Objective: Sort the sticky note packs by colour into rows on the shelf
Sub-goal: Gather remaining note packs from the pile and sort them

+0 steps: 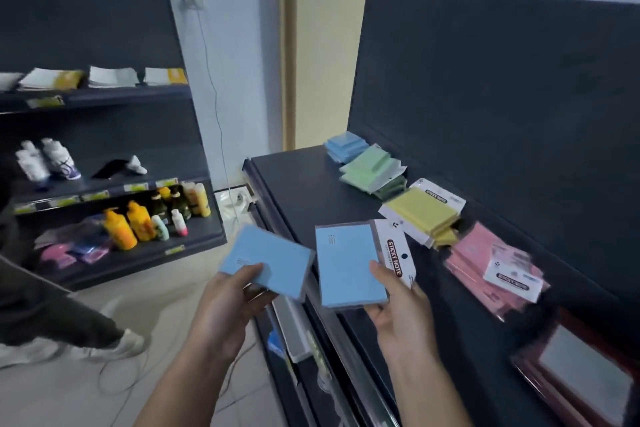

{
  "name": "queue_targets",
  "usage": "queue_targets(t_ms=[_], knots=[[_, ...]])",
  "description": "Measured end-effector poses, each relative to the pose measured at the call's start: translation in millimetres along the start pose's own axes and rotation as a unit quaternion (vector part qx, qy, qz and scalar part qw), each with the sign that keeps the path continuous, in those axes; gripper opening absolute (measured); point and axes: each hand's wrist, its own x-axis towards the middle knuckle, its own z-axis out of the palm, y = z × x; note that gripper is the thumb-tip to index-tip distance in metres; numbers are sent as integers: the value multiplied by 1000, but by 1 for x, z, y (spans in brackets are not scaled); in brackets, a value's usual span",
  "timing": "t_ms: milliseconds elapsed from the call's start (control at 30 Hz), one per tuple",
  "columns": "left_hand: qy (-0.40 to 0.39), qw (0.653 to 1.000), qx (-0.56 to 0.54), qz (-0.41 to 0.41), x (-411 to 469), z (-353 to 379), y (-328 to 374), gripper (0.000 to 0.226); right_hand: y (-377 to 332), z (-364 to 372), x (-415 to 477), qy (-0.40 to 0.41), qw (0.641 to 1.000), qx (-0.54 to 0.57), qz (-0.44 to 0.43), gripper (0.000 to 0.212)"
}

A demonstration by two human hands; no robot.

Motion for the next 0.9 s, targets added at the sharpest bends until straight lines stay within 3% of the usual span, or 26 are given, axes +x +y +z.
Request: queue_targets(t_ms=[233, 367, 567, 767, 900], knots=[[22, 1000, -5, -18, 72, -23, 27, 15, 29, 63, 58, -58, 997, -41, 37, 31], [-3, 999, 8, -33, 122, -36, 49, 14, 44, 106, 92, -87, 994, -40, 59, 36], [-67, 996, 39, -54, 199, -47, 91, 10, 55, 176, 128, -18, 997, 13, 71, 14], [-107, 992, 60, -34, 258, -33, 109, 16, 63, 200, 162, 51, 995, 63, 54, 23], [-150, 984, 70, -64, 297, -5, 105, 17, 53, 202, 196, 110, 992, 55, 16, 24]])
